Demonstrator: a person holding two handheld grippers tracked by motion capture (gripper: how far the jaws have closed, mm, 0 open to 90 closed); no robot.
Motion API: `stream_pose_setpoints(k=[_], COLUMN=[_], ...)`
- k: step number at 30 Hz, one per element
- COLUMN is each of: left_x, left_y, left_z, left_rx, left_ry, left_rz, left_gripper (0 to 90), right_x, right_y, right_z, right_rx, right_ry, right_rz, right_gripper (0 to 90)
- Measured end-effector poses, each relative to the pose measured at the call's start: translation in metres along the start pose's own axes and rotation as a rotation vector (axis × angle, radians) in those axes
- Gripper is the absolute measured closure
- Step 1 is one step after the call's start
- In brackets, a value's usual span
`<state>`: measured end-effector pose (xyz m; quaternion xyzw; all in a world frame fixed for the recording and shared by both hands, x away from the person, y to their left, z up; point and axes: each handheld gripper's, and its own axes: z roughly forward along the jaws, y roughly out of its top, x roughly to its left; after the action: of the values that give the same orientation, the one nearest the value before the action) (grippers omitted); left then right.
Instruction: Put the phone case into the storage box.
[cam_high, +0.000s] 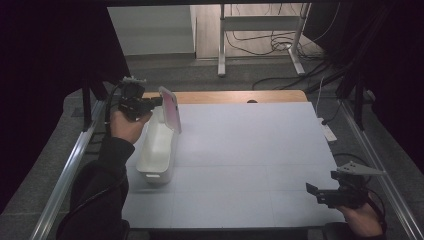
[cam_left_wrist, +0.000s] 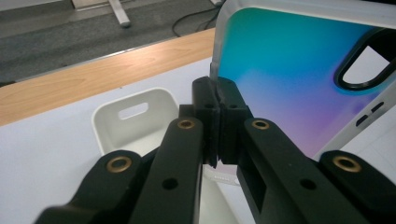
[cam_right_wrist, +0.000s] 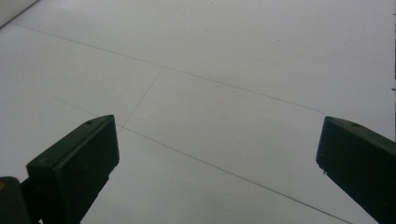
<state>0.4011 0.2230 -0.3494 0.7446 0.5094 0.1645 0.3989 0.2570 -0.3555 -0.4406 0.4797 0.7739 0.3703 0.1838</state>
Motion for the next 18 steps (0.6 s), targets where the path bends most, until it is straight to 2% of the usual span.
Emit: stream_pose_setpoints(k=[7,18], left_x=[0.013,0.027], left_y=[0.001,0.002], left_z=[0.006,0.014], left_rx=[0.008,0.015], left_ry=[0.045,0.081], left_rz=[-0.025,-0.047], left_gripper=[88.1,88.2], right_x=[0.003,0.004], right_y=[0.000,0.000], right_z=[0.001,0.002], right_rx=[0.009,0.014], right_ry=[-0.001,0.008], right_rz=[-0.034,-0.043], right_gripper=[0.0,0.0])
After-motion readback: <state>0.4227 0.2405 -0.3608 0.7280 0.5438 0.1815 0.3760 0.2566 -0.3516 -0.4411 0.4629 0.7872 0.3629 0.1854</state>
